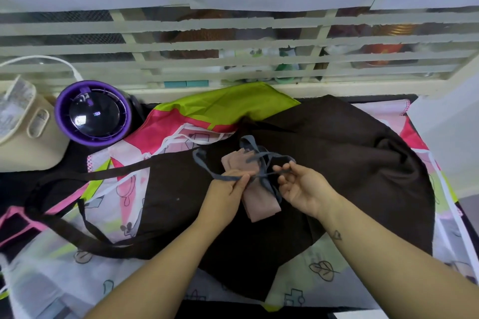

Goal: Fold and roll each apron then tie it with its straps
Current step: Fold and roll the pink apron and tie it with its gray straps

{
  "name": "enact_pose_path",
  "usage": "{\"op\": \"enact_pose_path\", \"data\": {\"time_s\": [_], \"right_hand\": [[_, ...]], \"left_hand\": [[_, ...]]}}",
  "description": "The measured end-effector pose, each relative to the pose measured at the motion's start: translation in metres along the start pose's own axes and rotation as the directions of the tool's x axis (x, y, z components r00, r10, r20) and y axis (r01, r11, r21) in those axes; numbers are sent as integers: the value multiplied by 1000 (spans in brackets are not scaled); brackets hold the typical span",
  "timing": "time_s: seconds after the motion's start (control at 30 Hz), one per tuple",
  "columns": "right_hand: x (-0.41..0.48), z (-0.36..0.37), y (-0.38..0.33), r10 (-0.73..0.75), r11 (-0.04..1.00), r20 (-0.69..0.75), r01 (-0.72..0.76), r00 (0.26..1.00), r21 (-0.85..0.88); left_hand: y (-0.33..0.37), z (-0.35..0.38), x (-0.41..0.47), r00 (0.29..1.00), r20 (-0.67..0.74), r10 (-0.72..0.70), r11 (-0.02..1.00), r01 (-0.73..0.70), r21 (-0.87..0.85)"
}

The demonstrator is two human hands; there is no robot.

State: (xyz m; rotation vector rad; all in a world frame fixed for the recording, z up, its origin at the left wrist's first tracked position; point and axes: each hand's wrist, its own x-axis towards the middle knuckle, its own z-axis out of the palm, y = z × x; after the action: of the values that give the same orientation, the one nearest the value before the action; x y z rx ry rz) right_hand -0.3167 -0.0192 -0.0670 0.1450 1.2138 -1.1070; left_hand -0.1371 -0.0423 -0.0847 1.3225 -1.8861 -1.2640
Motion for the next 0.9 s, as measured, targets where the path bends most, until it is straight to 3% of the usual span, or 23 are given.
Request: {"op": "enact_pose_path", "data": {"time_s": [0.13, 0.23, 0.4, 0.53, 0.63, 0.77, 0.9], "right_hand": [[9, -9, -5, 7, 972, -187, 37, 982, 232], [14, -10, -11, -1, 960, -236, 67, 972, 270], [12, -2, -15, -35, 956, -306, 121, 952, 269], [11, -1, -16, -129, 983, -300, 161, 945, 83], [10, -5, -18, -152, 988, -206, 141, 967, -66], [8, -1, -14, -129, 962, -46, 114, 991, -246], [9, 7, -4, -171, 901, 13, 162, 985, -402]], "left_hand": [[-6, -4, -3, 982, -78, -170, 981, 176, 77], [-12, -5, -1, 974, -50, -221, 943, 226, 244], [-11, -14, 3, 957, -49, -286, 925, 289, 249], [-7, -19, 6, 947, 19, -320, 895, 296, 334], [-4, -23, 11, 960, 1, -281, 895, 262, 360], [9, -15, 18, 977, -31, -209, 964, 211, 161], [19, -1, 26, 974, 5, -228, 973, 228, -32]]}}
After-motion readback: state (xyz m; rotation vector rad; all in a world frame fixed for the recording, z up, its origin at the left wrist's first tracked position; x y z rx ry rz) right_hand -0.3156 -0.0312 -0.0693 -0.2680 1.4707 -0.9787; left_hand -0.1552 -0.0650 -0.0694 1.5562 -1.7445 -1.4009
